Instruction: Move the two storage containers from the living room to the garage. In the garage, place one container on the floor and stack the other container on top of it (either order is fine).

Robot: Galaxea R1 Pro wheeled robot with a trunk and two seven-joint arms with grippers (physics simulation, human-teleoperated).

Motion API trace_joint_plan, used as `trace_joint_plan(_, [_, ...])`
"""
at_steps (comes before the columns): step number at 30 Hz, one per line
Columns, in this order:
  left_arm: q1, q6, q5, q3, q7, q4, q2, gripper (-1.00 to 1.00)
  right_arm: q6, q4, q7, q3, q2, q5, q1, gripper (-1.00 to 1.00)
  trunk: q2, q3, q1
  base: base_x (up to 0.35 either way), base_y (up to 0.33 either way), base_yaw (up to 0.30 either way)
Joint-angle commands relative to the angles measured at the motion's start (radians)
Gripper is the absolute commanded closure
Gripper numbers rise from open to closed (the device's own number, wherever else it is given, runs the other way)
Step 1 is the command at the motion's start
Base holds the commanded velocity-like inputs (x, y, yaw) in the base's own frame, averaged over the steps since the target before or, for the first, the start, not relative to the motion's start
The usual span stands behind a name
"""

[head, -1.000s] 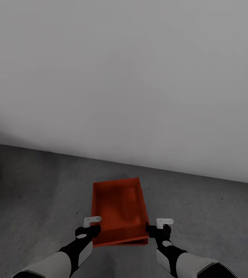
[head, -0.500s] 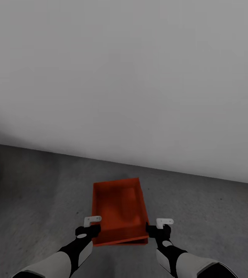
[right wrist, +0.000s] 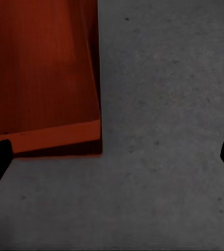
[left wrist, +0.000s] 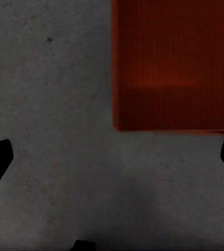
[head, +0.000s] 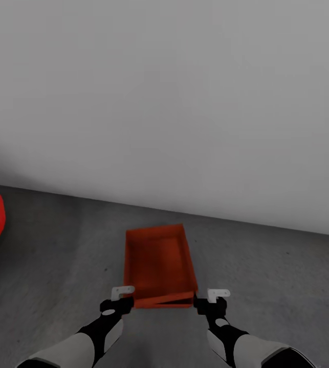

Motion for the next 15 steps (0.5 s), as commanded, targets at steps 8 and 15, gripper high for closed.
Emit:
trace_joint_plan(8, [-0.001, -0.002, 0.01, -0.009, 0.004, 0.001, 0.001, -1.0, -0.005, 0.003, -0.002, 0.008, 0.001, -0.008, -0.001, -1.0, -0.001, -0.001, 0.0, -0.346, 0.0, 0.0])
trace_joint_plan(15, [-0.001, -0.001, 0.011, -0.009, 0.004, 0.001, 0.001, -1.0, -0.005, 0.003, -0.002, 0.008, 0.001, -0.008, -0.001, -1.0, -0.001, -0.001, 0.0, -0.347, 0.0, 0.0])
